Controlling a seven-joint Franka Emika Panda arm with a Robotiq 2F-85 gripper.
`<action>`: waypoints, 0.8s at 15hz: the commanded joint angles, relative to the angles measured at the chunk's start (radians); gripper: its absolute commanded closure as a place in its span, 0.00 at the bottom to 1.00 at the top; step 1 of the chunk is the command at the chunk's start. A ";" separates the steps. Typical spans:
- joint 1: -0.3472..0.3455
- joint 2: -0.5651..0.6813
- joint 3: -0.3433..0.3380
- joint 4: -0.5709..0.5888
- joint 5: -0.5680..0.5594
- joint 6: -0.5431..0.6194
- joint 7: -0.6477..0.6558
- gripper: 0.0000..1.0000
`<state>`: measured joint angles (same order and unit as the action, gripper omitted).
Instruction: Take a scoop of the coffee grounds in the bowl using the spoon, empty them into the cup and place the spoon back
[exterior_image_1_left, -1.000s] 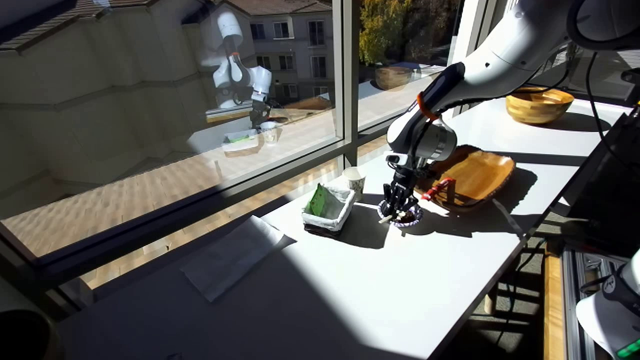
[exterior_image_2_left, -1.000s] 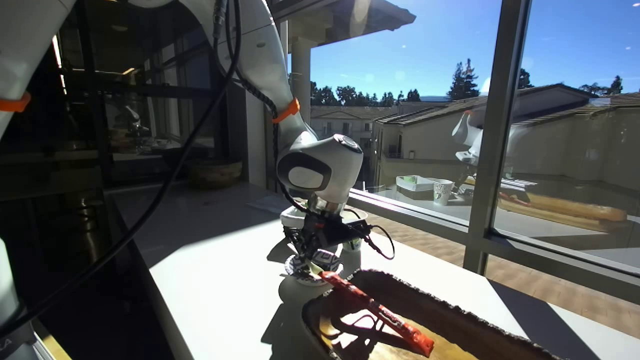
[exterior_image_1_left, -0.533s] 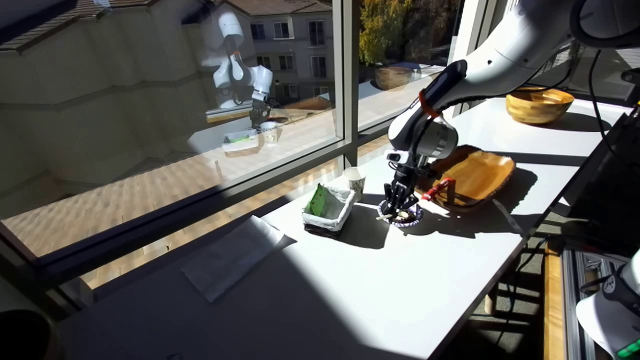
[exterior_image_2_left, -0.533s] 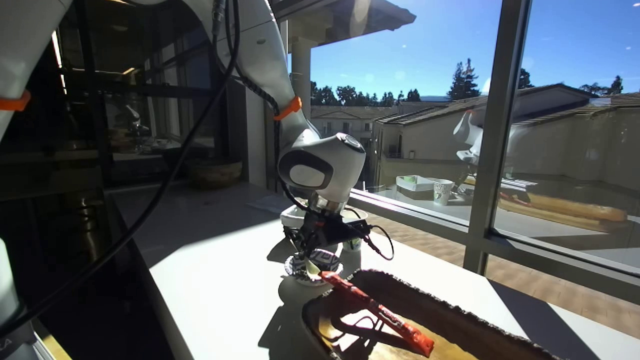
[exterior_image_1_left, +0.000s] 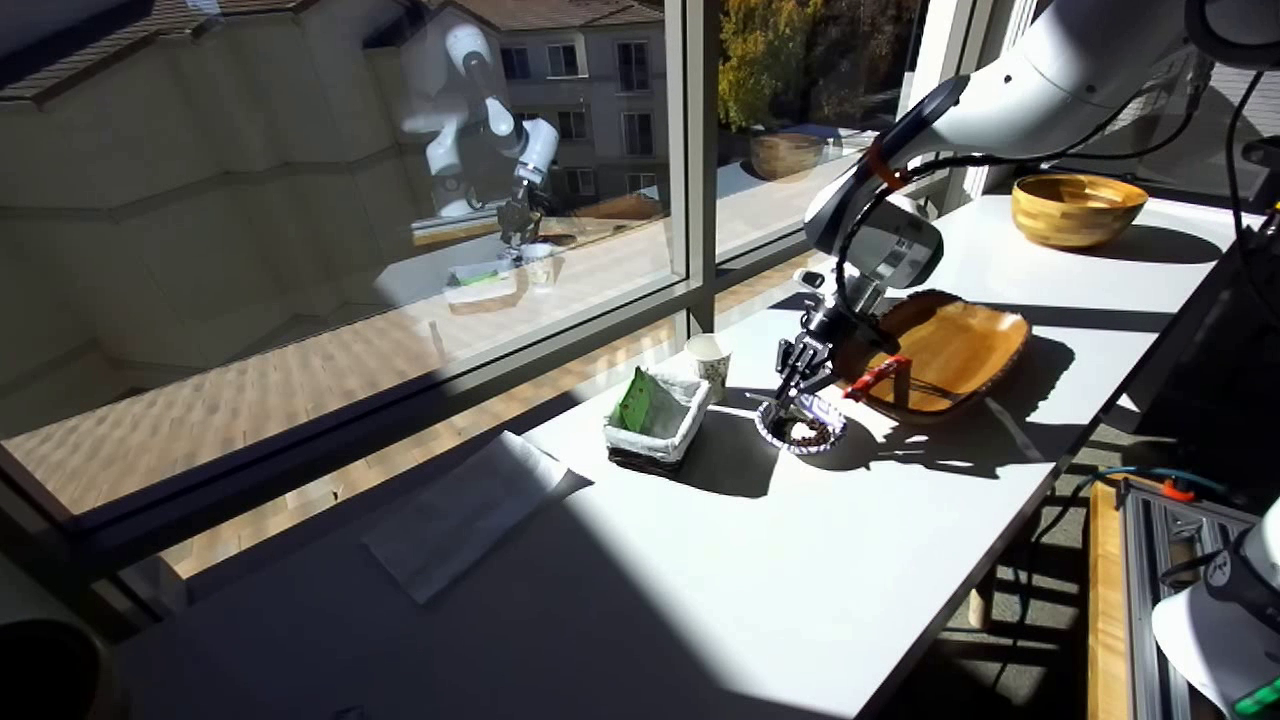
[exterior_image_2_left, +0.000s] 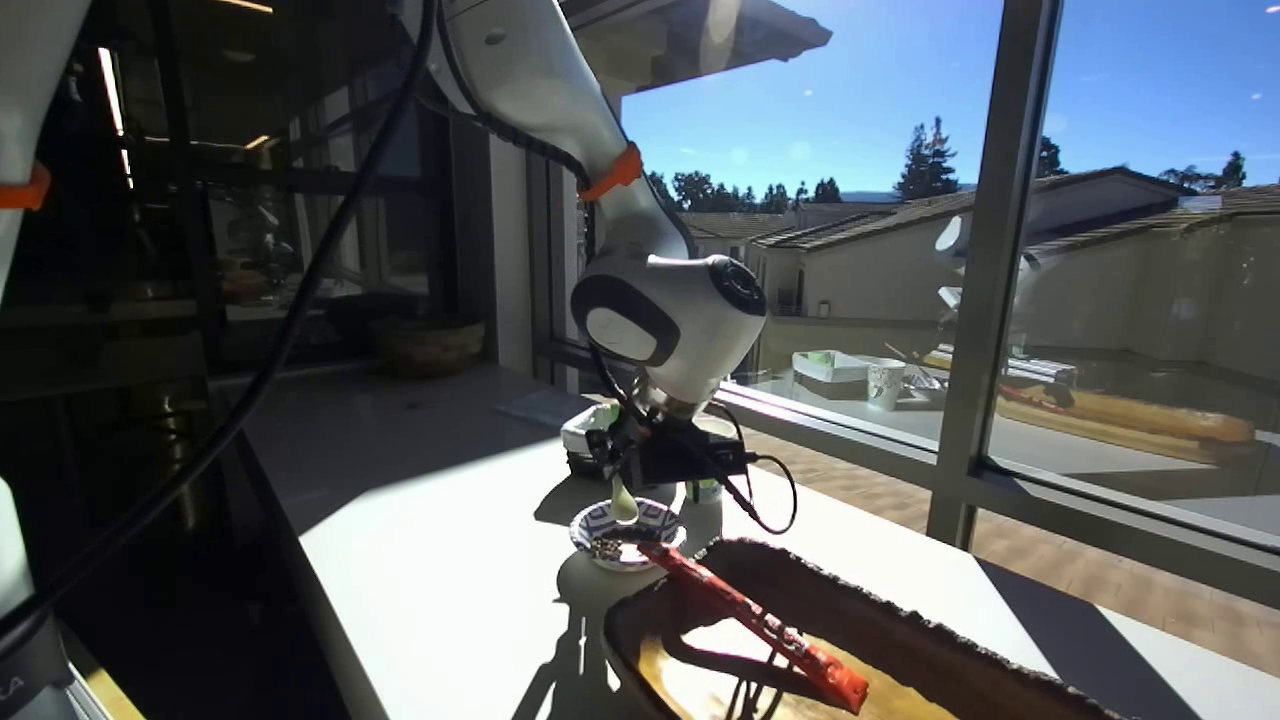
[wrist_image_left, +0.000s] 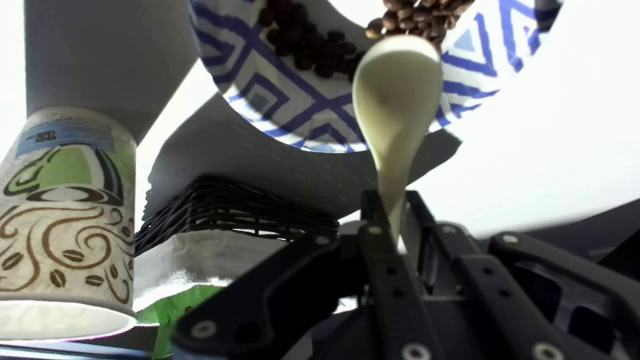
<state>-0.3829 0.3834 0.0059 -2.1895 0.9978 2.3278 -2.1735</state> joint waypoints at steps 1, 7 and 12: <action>0.024 -0.019 -0.032 -0.045 0.189 0.019 -0.076 0.97; 0.064 -0.001 -0.072 -0.024 0.262 -0.010 -0.059 0.86; 0.091 0.025 -0.083 -0.017 0.314 0.044 -0.092 0.97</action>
<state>-0.3386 0.3841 -0.0459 -2.2112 1.2524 2.3335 -2.2292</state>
